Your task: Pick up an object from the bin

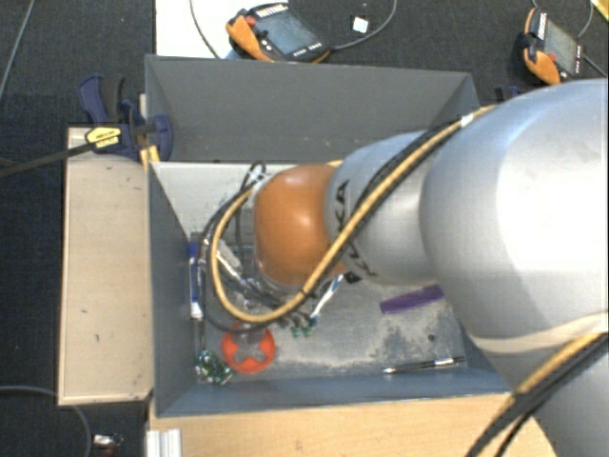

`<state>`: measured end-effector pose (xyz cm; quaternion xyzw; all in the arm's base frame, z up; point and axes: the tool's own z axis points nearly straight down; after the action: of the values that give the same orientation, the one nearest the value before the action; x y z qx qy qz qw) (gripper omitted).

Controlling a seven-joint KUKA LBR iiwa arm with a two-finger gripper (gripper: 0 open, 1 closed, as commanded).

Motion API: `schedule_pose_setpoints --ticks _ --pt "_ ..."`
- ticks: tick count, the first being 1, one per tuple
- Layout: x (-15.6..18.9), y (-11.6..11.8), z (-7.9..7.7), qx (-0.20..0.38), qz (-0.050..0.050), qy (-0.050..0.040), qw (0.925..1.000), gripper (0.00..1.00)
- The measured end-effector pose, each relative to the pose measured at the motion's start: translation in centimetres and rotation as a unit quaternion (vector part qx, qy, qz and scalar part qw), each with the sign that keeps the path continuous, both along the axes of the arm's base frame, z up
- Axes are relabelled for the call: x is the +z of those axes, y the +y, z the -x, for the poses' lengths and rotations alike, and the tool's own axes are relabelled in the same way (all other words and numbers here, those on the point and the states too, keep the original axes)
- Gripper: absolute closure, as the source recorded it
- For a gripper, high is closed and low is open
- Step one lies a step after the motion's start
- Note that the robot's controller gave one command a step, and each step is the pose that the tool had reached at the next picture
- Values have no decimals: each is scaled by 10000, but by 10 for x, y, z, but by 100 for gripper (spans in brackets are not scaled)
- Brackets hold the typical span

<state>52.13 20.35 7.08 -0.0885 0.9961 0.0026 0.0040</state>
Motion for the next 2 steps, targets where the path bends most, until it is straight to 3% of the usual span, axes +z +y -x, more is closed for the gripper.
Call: schedule_pose_setpoints --ticks 1,2 --pt "20 -1 3 -6 21 57 10000 100" --pt "66 -1 2 -18 14 37 10000 100"
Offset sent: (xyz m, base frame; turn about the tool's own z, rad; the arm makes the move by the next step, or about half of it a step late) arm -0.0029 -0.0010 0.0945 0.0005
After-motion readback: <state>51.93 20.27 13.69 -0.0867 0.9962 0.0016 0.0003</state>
